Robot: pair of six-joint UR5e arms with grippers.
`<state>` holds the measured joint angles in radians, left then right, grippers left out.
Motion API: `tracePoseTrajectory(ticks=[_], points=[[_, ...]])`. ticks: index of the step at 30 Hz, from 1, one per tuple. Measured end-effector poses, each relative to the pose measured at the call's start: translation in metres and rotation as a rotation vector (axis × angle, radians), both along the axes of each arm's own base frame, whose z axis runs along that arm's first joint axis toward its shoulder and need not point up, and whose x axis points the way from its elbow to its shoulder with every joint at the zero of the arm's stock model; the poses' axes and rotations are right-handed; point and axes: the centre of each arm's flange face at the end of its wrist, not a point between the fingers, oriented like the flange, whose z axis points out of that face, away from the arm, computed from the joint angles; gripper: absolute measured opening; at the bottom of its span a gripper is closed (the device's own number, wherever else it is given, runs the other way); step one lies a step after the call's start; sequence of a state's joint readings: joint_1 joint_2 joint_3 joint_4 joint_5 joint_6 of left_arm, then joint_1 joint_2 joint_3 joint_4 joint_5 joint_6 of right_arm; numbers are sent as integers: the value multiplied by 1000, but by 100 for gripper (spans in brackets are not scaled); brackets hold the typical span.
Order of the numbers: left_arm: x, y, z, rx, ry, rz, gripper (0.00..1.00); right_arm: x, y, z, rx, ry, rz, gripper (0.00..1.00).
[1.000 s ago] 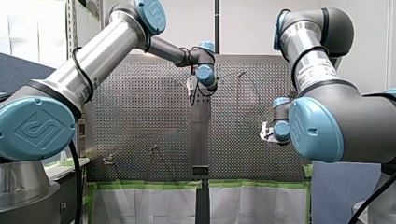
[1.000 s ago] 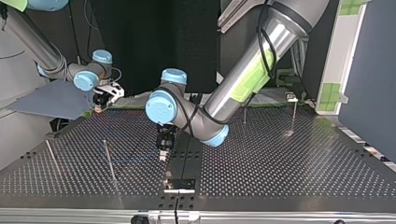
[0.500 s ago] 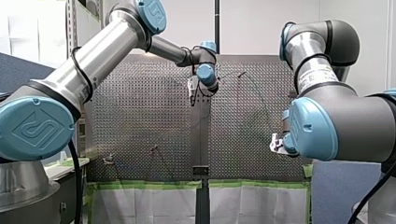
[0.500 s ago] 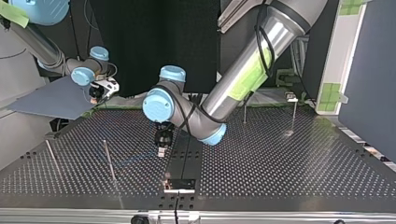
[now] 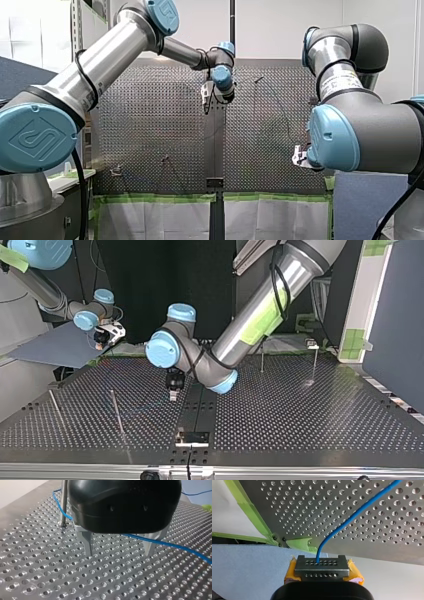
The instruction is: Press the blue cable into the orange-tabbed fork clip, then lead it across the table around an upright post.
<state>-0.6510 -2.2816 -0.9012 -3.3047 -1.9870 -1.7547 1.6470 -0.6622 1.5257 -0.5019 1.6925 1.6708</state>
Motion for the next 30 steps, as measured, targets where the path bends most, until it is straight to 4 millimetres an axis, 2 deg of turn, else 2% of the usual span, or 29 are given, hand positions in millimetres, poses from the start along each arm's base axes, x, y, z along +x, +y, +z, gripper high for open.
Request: tracePoseTrajectory(ticks=[15,23,30], points=[[-19,-5,16,-97,134,-72,100,-2,-1,-1,0,-4,7,0],[-34,2,43,-106,142,-65,100,-2,-1,-2,2,-7,9,0],[-49,-4,61,-98,121,-103,100,-1,-1,-2,2,-11,14,0]])
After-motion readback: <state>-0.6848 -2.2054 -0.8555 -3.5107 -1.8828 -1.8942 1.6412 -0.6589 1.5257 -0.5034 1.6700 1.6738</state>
